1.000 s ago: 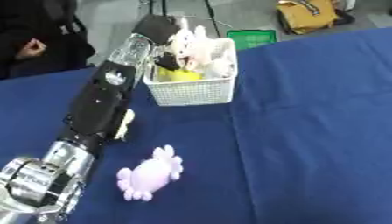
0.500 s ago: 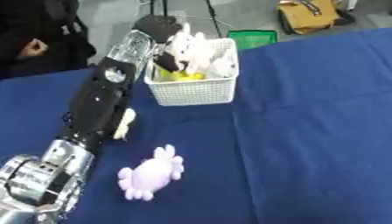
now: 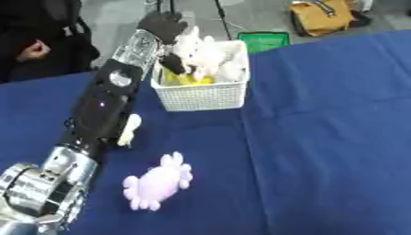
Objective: Pick up objects on the table and place them in the box.
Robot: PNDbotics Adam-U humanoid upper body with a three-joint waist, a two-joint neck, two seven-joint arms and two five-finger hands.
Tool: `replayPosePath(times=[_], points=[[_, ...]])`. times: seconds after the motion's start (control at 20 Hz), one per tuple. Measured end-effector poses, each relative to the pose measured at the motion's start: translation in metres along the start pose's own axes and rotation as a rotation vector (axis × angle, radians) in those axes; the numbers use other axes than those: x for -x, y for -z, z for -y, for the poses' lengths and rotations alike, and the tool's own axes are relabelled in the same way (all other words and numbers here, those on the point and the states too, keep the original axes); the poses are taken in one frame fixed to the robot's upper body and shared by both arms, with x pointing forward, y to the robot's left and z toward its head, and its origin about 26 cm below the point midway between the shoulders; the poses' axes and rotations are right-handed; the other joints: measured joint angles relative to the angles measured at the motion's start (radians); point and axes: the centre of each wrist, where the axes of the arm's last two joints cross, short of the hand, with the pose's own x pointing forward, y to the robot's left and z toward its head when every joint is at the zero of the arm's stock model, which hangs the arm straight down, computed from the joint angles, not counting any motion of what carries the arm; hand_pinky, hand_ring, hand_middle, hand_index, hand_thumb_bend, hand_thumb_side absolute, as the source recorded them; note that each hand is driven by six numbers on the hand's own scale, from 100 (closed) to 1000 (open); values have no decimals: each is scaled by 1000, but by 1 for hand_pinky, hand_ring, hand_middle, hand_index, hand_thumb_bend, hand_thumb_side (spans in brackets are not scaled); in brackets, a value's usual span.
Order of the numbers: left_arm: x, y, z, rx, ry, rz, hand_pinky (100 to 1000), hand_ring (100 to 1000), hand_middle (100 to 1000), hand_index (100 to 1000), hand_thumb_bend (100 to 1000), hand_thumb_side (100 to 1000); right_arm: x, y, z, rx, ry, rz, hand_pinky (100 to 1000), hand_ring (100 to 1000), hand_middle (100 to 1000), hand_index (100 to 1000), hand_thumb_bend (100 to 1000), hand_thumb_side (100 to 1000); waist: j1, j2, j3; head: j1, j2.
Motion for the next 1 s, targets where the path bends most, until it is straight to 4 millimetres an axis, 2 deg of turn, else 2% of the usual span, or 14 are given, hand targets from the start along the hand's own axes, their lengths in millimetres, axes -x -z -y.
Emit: replayPosePath(times=[0.35,0.55,0.65,0.75,0.85,1.0], points=[[3,-2,-12,-28,21,5,935,978,1000,1000,706,737,1,-2,2,-3,-6,-7,741,676,560,780,100,810,-4,-11,10,-11,0],[13,-7,-28,-91,9,24,931,966,995,1000,688,747,2,-6,6,-9,-22,-19,741,676,560,780,100,809,-12,-32,46,-31,13],[21,-12,-39,-137,2,33,922,965,991,1000,651,771,3,-8,9,-11,-31,-24,741,678,561,781,100,810,-14,-43,57,-44,24],[26,-22,-49,-204,10,59,921,964,991,1000,649,770,5,-11,13,-15,-47,-33,741,678,561,781,100,809,-15,-54,91,-66,40],[38,-35,-59,-261,22,65,909,947,972,1000,599,773,6,-12,16,-16,-58,-36,742,680,563,781,100,810,-23,-65,102,-83,50],[48,-64,-77,-405,23,66,872,928,954,1000,546,793,7,-13,19,-20,-71,-36,741,681,563,781,100,809,-26,-73,129,-110,63]])
